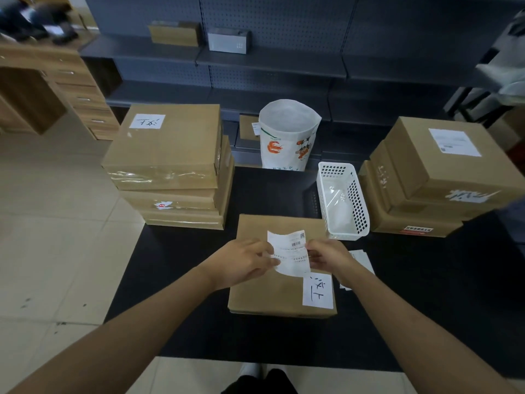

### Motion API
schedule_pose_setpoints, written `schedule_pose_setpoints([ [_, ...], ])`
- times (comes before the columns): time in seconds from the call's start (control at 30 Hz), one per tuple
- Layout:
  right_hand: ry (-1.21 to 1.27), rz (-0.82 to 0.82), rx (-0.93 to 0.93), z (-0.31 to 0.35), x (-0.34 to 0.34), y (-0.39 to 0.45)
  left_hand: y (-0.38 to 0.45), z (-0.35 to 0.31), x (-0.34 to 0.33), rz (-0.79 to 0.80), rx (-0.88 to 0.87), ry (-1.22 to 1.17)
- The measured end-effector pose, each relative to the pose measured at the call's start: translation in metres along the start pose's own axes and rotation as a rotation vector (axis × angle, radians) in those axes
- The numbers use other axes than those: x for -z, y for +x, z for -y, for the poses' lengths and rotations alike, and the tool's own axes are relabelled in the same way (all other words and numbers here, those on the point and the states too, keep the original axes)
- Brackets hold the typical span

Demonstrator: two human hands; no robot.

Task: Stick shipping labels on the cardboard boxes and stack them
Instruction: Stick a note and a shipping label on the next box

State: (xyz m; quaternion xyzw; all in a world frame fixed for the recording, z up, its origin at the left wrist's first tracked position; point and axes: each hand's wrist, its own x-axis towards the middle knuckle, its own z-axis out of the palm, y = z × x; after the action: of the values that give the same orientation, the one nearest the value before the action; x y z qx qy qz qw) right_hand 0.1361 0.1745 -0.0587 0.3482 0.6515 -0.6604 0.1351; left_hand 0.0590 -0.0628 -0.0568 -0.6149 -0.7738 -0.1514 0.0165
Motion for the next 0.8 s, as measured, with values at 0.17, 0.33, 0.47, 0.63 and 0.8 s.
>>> schedule_pose_setpoints([
  [0.17,-0.273,-0.259,0.096,-0.018,-0.021,0.013,-0.005,0.005,-0.014,0.013,0.073,0.065],
  [0.33,-0.383,-0.377,0.190,-0.024,-0.035,0.023,-0.012,0.008,-0.028,0.010,0.116,0.127],
  [0.47,-0.508,-0.409,0.249,-0.029,-0.039,0.031,-0.015,0.011,-0.043,0.025,0.152,0.188],
  [0.63,-0.516,-0.440,0.243,-0.033,-0.038,0.044,-0.010,0.016,-0.056,0.082,0.219,0.205],
  [0.8,-0.518,-0.435,0.209,-0.034,-0.035,0.055,-0.002,0.020,-0.062,0.152,0.246,0.197],
])
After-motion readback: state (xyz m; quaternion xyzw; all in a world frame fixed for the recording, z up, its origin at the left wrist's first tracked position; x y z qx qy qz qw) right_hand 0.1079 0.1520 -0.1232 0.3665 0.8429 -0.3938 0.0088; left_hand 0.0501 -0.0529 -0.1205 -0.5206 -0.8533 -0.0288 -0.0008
